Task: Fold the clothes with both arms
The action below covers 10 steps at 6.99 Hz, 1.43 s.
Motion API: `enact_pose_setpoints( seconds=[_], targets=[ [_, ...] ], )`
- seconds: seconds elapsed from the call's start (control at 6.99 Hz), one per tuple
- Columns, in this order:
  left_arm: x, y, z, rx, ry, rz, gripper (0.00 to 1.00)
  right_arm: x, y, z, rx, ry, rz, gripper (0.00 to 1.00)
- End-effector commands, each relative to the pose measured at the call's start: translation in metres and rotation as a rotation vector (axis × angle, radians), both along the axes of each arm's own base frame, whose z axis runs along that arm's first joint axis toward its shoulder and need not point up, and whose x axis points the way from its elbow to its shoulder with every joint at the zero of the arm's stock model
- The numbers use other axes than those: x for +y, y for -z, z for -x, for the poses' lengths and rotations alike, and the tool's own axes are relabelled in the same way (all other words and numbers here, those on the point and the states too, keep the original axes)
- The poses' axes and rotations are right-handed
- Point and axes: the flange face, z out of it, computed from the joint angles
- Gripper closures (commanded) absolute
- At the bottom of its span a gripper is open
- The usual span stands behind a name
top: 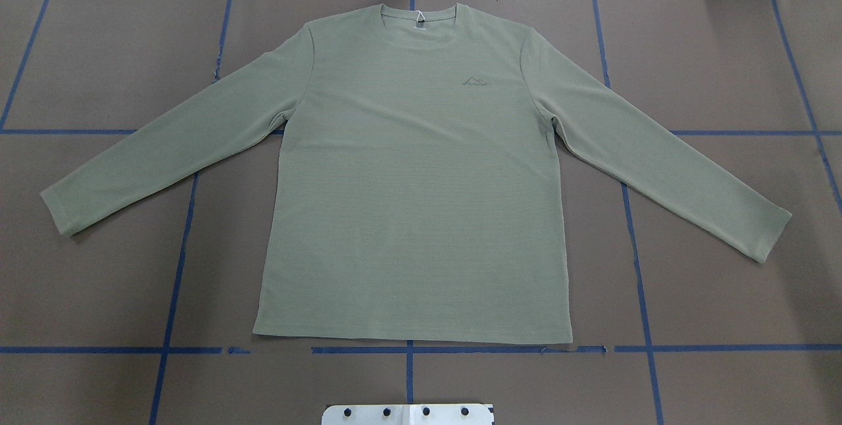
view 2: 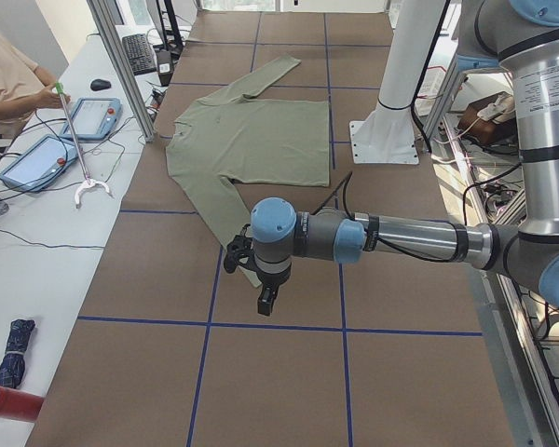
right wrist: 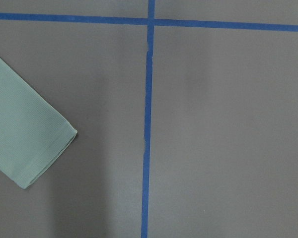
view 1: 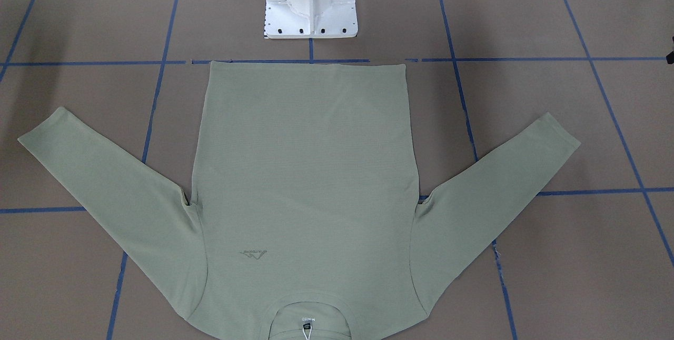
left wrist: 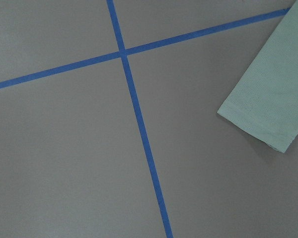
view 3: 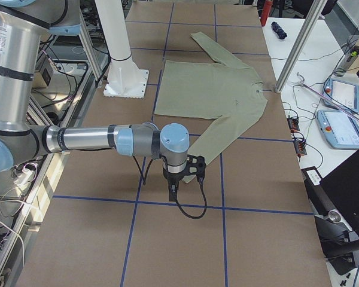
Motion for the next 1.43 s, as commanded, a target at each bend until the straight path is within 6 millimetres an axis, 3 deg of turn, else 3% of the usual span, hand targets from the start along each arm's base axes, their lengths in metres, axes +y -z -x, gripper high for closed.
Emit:
enact_pose_setpoints(
  seconds=[0.0,0.29,0.43,0.72,0.86,1.0,1.15,1.29],
  targets=[
    [0.0,-0.001,-0.005,0.004,-0.01,0.004,0.0,0.0,0.0,0.0,0.0,-0.001,-0.002,0.0],
    [0.0,0.001,-0.005,0.011,-0.012,-0.002,0.0,-0.006,0.008,0.001,-0.002,0.001,-0.02,0.0],
    [-0.006,0.02,-0.006,0.015,-0.015,-0.052,0.0,-0.017,0.025,0.004,-0.028,0.005,-0.057,0.0],
    [-0.013,0.069,-0.005,0.015,-0.007,-0.201,0.0,-0.059,0.08,0.013,-0.122,0.007,-0.162,0.0],
    [-0.037,0.091,-0.006,0.021,-0.004,-0.313,0.0,-0.074,0.085,0.013,-0.12,0.009,-0.177,0.0],
    [-0.039,0.098,0.004,0.022,0.013,-0.376,0.0,-0.077,0.092,0.012,-0.125,0.007,-0.211,0.0],
    [-0.038,0.098,0.005,0.025,0.017,-0.431,0.0,-0.07,0.072,0.012,-0.133,0.011,-0.246,0.0],
    [-0.039,0.095,0.005,0.028,0.018,-0.468,0.0,-0.067,0.069,0.018,-0.162,0.002,-0.326,0.0]
  ],
)
